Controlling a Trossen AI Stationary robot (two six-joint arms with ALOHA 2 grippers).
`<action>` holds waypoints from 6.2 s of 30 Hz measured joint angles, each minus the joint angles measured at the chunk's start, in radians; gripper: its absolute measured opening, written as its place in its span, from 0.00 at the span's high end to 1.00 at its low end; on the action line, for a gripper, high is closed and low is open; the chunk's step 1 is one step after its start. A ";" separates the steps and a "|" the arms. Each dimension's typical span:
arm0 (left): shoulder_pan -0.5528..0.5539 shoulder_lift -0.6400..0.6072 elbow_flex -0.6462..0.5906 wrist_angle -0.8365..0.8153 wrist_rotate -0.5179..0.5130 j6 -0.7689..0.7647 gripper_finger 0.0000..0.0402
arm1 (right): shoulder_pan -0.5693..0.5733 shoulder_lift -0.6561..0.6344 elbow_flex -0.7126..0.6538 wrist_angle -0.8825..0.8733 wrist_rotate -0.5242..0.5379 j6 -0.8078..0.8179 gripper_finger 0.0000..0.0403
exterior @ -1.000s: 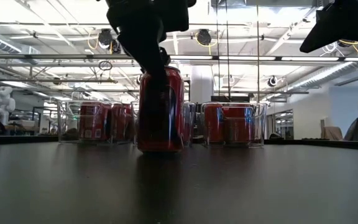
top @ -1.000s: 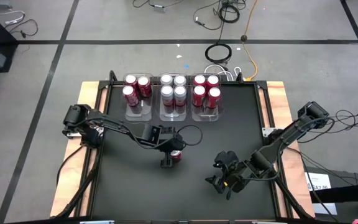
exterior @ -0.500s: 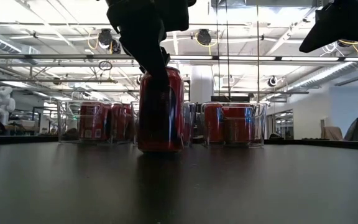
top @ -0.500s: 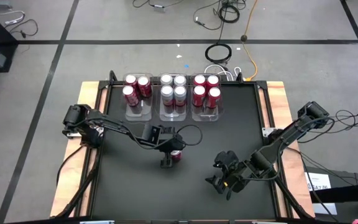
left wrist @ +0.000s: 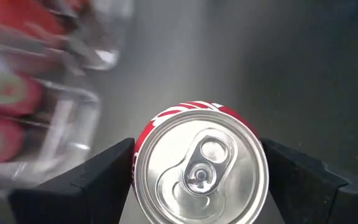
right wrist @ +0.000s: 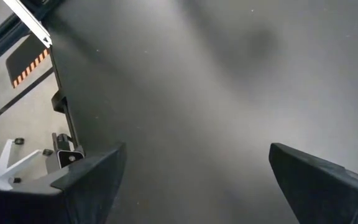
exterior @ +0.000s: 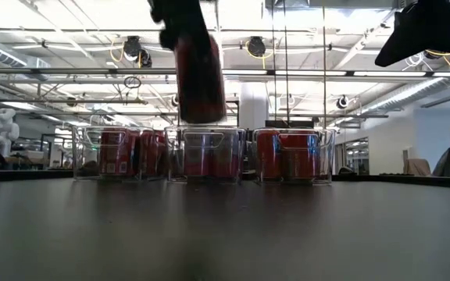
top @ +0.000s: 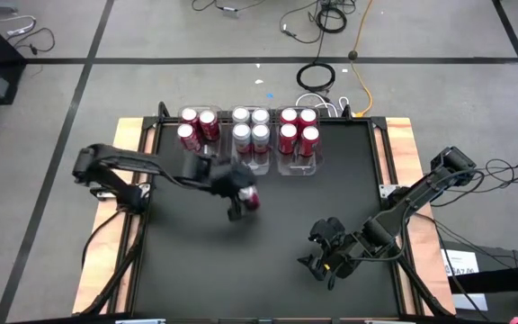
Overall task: Sort soda cans
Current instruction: Put the red soda can into the left transparent bin, then return to Home Position
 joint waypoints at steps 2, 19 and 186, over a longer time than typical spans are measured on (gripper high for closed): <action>0.020 -0.051 0.026 -0.050 -0.022 -0.012 0.19 | 0.000 0.000 0.000 -0.003 0.001 0.000 0.04; 0.528 -0.308 0.034 -0.308 -0.112 -0.082 0.19 | 0.000 0.000 0.000 -0.013 0.054 0.004 0.04; -0.026 -1.595 -1.423 0.842 0.238 0.168 0.02 | -0.521 -0.001 -0.405 0.680 -0.316 -0.867 0.04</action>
